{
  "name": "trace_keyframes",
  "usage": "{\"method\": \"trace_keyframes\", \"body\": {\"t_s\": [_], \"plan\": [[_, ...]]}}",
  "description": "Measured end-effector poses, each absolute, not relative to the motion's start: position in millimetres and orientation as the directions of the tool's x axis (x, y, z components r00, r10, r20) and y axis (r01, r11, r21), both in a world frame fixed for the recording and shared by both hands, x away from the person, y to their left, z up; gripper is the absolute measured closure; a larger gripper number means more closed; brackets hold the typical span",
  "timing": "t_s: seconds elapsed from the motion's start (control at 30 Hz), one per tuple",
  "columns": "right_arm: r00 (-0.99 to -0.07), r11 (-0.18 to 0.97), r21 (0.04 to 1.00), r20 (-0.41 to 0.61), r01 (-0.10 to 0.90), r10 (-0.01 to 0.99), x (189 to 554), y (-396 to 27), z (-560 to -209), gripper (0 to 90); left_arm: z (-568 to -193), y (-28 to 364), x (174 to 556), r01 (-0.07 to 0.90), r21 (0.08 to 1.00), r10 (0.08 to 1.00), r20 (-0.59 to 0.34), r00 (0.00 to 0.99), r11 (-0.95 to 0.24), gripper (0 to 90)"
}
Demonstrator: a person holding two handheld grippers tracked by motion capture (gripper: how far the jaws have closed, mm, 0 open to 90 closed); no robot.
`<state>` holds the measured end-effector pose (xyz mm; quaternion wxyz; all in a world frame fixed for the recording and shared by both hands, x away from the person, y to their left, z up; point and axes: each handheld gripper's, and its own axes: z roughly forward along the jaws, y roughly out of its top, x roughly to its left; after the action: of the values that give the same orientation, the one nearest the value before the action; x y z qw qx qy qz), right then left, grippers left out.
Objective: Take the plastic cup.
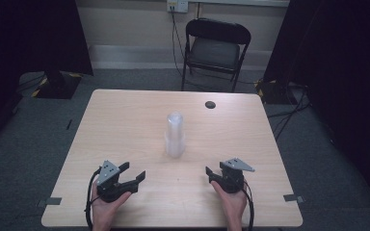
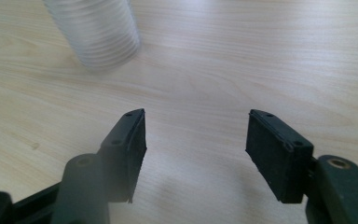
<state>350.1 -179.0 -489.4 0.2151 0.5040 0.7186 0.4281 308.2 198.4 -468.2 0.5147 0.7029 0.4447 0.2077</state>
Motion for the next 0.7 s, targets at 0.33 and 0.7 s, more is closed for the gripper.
{"method": "trace_keyframes", "body": {"t_s": [0.33, 0.7], "plan": [[-0.454, 0.075, 0.853, 0.198, 0.516, 0.869, 347, -179, -479, 42.2, -470, 191, 314, 0.428, 0.901, 0.830, -0.184, 0.527, -0.072, 18.3], [-0.518, 0.103, 0.882, 0.172, 0.459, 0.838, 350, -164, -462, 35.4, -470, 193, 310, 0.424, 0.903, 0.821, -0.186, 0.540, -0.074, 19.2]]}}
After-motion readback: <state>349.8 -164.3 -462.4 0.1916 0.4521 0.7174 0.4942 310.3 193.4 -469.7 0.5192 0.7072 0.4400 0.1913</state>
